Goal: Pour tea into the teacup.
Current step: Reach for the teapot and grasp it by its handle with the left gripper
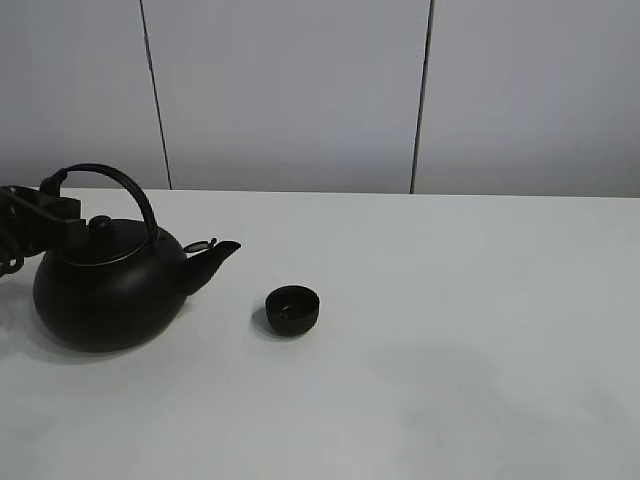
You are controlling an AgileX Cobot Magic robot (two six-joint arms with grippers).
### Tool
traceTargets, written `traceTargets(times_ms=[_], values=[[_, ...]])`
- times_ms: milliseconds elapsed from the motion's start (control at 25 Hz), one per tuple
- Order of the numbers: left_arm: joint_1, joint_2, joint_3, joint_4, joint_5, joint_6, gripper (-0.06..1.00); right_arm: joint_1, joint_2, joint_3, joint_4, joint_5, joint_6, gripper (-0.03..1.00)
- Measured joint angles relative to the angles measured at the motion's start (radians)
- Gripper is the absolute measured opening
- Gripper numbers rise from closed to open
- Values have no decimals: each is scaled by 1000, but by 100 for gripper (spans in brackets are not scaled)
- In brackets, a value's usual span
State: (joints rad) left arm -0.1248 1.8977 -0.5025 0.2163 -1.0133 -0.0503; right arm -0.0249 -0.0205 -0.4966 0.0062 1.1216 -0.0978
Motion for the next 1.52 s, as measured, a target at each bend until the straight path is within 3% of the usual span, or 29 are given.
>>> traceTargets(times_ms=[600, 1040, 1520], values=[[0, 10, 0, 28, -40, 7, 14, 0, 0, 0, 0, 1, 0, 68], [0, 4, -19, 69, -10, -63, 14, 0, 0, 0, 0, 1, 0, 68], [-1, -25, -122, 165, 147, -81, 14, 0, 0, 0, 0, 0, 0, 68]])
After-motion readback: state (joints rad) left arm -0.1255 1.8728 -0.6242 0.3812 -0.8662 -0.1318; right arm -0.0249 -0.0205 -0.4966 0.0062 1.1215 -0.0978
